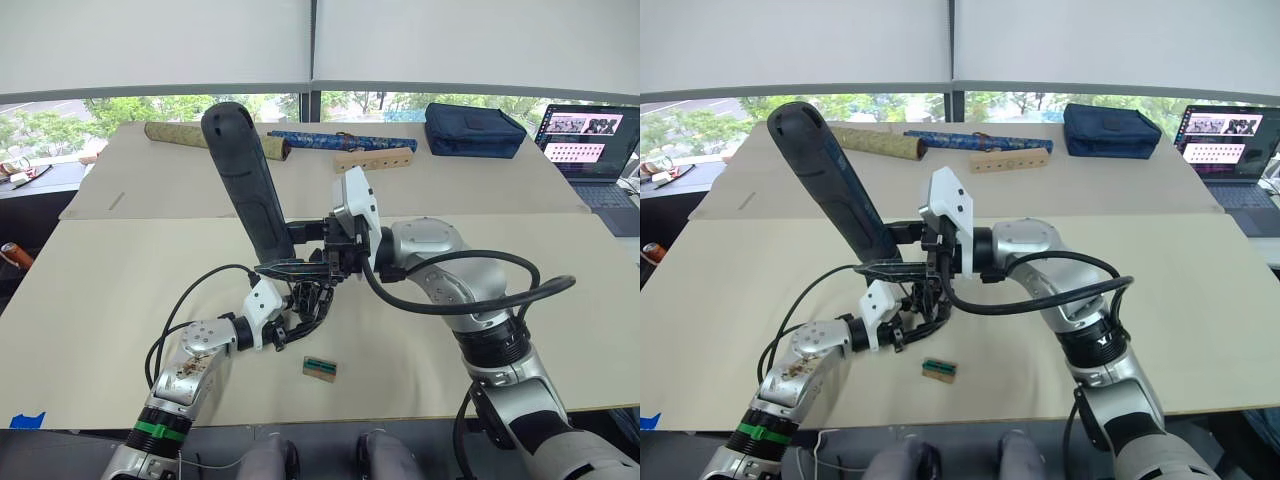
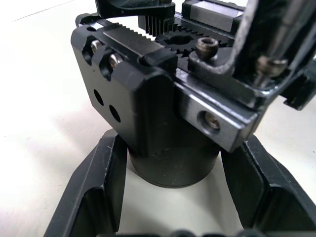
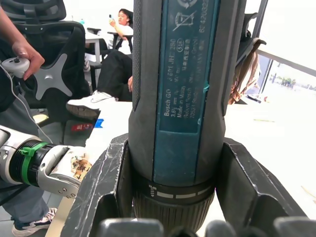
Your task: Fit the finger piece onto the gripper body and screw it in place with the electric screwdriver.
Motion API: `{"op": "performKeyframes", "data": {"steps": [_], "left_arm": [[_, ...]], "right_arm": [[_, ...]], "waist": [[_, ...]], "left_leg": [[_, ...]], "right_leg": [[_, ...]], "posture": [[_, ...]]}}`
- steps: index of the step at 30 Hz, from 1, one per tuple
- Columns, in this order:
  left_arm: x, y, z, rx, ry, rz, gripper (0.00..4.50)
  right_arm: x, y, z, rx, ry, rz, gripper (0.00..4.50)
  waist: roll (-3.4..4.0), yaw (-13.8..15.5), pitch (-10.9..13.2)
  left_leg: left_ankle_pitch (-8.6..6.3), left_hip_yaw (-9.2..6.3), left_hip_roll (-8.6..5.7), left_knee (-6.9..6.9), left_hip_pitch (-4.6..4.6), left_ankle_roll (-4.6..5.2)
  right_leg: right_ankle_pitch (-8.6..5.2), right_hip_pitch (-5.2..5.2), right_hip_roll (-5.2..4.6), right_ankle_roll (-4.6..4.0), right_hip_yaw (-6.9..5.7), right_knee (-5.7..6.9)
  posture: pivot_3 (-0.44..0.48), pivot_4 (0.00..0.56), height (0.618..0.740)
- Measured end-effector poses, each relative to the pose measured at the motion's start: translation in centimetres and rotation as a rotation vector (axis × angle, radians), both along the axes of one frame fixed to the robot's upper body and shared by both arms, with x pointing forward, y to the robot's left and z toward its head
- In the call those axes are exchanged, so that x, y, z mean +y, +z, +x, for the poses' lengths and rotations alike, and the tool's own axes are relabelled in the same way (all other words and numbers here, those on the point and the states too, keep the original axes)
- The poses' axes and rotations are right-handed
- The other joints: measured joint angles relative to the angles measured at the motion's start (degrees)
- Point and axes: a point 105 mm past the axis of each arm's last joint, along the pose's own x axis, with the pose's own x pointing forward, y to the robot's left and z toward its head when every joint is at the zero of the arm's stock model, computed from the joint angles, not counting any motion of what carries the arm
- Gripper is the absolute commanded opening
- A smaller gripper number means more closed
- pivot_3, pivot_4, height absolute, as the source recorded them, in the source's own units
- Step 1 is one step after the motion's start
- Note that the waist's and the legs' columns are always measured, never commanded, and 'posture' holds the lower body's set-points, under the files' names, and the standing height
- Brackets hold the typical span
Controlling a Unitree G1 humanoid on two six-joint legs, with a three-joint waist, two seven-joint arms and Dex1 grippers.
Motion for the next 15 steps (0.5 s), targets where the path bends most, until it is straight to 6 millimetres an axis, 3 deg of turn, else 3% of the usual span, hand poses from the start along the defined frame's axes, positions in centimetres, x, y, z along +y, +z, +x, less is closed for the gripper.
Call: {"op": "performKeyframes", "data": {"steps": [15], "left_arm": [[0.14,-0.06,0.02,0.003,0.003,0.005,2.29]], "right_arm": [[-0.68,-0.74,0.07,-0.046,-0.020,0.079,1.92]], "waist": [[0.00,-0.1,0.0]], "left_leg": [[0.01,0.02,0.01,0.00,0.08,-0.03]], "right_leg": [[0.00,0.03,0.00,0.00,0.02,0.01]], "posture": [[0.000,0.150,0.740]]}}
